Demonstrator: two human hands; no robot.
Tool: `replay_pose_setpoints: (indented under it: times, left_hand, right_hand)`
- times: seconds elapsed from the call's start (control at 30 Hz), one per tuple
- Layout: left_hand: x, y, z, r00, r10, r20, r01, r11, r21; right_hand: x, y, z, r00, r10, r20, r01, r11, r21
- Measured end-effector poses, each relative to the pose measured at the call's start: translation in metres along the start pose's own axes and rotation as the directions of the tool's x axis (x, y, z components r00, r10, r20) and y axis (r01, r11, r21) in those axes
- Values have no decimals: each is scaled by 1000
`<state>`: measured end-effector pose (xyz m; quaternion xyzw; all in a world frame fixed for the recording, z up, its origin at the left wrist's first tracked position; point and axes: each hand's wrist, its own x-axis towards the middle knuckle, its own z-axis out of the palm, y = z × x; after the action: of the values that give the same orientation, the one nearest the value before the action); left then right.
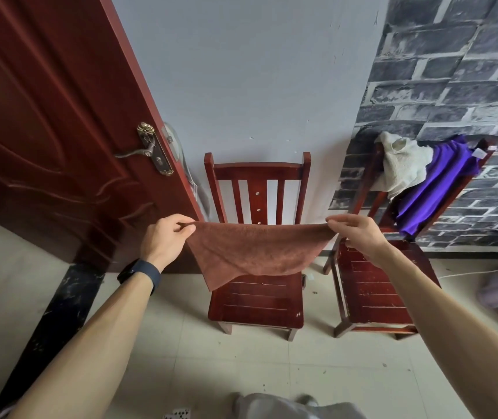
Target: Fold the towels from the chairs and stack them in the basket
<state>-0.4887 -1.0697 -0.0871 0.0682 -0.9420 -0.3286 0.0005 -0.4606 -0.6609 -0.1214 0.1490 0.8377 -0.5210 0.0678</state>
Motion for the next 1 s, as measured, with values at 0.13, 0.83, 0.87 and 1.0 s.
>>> replay_pose_setpoints:
  times: [0.13,0.83,0.87,1.0]
  left_hand:
    - [-3,-2,4,993,-65,98,90,957,-277]
    - [-81,-77,87,973,-224,56,164,840,517]
    - [-72,-78,89,970,-238,56,176,837,518]
    - [-15,-89,112,962,-252,99,162,829,534]
  right_hand:
    - [-1,9,10,984,-174,38,171,861,-479]
    - [-43,131,60,990,-19,139,111,709,-697]
    - [-35,130,64,992,5,126,85,715,-694]
    - [12,128,92,995,73,63,-8,717,-697]
